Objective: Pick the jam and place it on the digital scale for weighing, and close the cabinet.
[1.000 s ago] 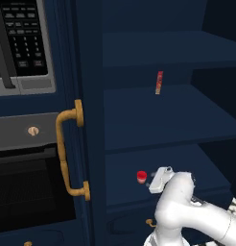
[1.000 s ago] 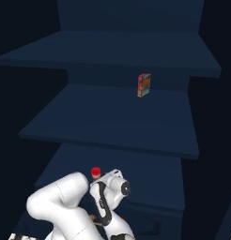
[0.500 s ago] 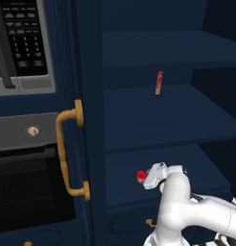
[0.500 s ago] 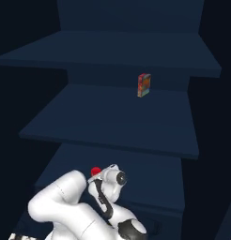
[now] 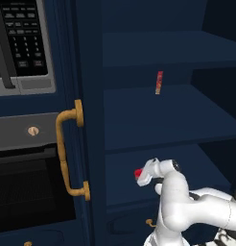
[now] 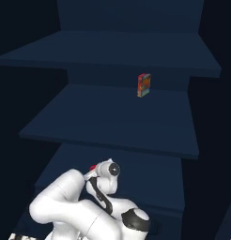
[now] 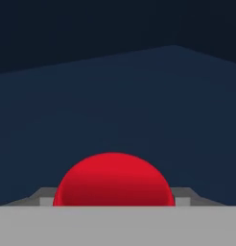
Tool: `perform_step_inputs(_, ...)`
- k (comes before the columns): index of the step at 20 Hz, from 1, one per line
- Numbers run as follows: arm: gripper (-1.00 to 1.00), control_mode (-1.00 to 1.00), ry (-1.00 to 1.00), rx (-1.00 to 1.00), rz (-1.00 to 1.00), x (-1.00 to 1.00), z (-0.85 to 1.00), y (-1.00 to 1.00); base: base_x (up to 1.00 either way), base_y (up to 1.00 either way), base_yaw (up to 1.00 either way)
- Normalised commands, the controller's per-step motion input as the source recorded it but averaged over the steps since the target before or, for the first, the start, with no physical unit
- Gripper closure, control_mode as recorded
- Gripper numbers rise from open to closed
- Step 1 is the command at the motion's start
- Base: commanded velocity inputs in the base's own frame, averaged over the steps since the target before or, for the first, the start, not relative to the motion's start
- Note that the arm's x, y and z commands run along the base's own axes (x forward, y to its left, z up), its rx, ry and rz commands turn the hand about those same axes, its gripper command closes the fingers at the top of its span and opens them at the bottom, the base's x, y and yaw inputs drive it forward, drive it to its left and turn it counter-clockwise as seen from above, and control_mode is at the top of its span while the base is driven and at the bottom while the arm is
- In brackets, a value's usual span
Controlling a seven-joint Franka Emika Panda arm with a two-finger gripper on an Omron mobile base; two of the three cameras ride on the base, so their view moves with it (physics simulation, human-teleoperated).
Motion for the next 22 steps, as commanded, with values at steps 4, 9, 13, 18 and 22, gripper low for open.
perform_step_inputs(4, 1.00, -1.00, 0.00, 0.00, 0.00, 0.03, -0.02, 0.15, 0.00, 0.00, 0.00)
perform_step_inputs(9, 1.00, -1.00, 0.00, 0.00, 0.00, 0.00, 0.00, 0.01, 0.00, 0.00, 0.00)
perform_step_inputs(13, 1.00, -1.00, -0.02, 0.00, 0.00, -0.02, 0.00, 0.00, 0.00, 0.00, 0.00)
perform_step_inputs(18, 1.00, -1.00, -0.11, 0.04, -0.01, -0.36, 0.03, -0.32, 0.00, 0.00, 0.00)
perform_step_inputs(22, 1.00, -1.00, -0.11, 0.06, -0.03, -0.27, 0.25, -0.44, 0.00, 0.00, 0.00)
